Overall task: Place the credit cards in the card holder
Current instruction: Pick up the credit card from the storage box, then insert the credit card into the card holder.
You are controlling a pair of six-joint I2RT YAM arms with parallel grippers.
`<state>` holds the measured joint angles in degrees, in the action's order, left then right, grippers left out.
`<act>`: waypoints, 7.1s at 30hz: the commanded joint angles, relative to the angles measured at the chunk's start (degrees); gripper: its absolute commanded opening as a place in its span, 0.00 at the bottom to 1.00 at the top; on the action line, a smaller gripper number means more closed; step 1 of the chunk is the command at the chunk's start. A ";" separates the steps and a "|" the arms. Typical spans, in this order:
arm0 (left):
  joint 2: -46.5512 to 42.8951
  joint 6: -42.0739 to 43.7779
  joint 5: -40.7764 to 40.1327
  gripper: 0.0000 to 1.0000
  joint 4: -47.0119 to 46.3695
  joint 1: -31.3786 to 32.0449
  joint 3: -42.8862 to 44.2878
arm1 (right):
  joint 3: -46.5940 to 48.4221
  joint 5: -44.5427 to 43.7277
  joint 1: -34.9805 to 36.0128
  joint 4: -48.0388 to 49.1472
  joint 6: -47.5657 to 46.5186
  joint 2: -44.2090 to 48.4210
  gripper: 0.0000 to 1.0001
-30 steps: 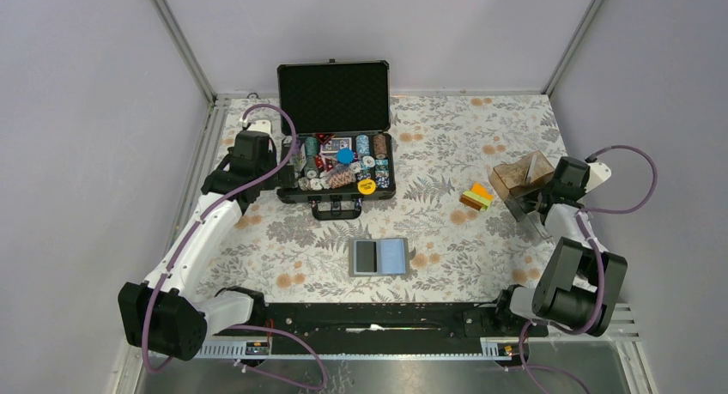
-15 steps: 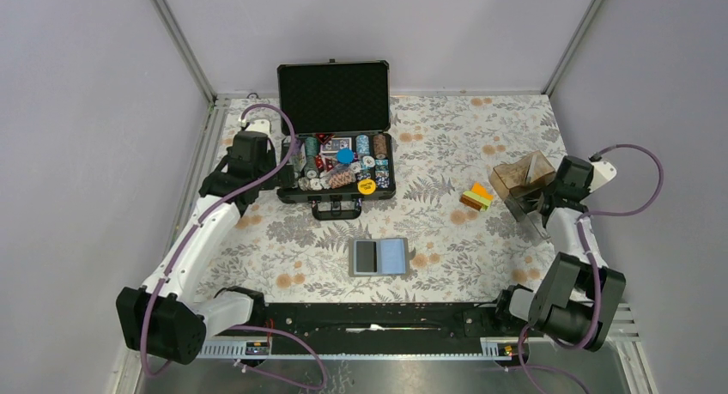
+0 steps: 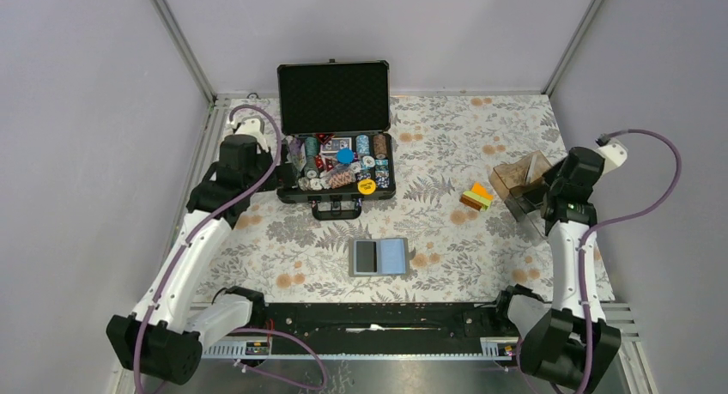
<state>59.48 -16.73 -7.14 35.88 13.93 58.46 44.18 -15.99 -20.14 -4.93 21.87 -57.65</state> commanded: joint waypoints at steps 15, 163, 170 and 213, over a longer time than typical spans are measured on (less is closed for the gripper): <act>-14.96 -40.55 22.99 0.99 -43.47 18.35 -20.96 | -10.90 20.15 50.03 27.46 17.03 10.02 0.00; 25.69 -29.08 30.98 0.43 -37.40 27.46 -23.78 | -15.72 -3.35 75.78 -3.47 23.40 -10.26 0.00; 22.23 -27.03 26.53 0.56 -29.54 27.63 -22.71 | -15.88 -3.52 75.78 -3.44 23.35 -10.03 0.00; 27.71 -35.27 25.73 0.46 -40.68 35.23 -21.20 | -16.83 -3.09 75.78 -3.18 23.73 -9.48 0.00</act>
<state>86.41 -52.01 19.25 -1.67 48.60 35.48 27.77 -18.76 55.79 -8.47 44.86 -68.07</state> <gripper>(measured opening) 0.465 0.106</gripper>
